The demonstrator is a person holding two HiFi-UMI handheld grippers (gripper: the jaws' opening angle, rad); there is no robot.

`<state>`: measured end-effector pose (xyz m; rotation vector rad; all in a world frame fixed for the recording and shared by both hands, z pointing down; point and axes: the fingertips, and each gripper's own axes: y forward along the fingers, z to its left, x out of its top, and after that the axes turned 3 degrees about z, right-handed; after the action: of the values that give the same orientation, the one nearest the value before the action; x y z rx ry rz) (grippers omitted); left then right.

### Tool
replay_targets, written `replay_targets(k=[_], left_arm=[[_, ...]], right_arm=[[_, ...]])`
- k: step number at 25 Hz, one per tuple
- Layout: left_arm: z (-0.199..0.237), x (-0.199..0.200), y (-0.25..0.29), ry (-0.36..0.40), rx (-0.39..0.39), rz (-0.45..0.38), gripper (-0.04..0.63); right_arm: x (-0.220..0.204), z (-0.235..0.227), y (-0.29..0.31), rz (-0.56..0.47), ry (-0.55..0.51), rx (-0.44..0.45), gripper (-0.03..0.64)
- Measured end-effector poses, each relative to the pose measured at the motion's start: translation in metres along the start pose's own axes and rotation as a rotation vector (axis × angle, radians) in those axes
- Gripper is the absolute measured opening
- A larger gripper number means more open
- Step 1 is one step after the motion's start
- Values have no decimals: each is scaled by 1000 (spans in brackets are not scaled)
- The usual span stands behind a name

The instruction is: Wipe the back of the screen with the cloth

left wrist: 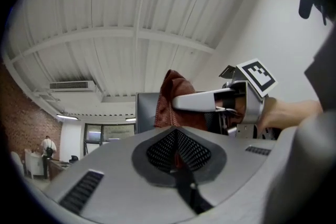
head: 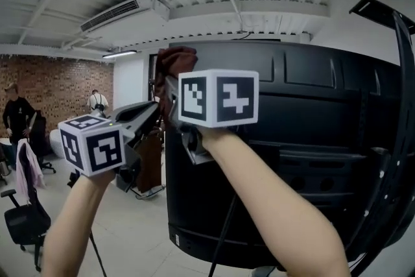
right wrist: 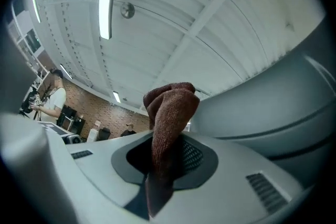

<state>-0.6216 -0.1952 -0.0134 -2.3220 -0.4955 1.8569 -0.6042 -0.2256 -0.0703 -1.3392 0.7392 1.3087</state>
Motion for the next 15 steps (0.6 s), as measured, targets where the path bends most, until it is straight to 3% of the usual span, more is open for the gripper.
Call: replay_targets(k=[8, 15], left_arm=[[26, 11, 31, 11, -64, -16, 12], [7, 20, 49, -52, -151, -56, 12]], right_arm=[[15, -30, 52, 59, -18, -139, 69], [21, -48, 34, 80, -67, -180, 69]])
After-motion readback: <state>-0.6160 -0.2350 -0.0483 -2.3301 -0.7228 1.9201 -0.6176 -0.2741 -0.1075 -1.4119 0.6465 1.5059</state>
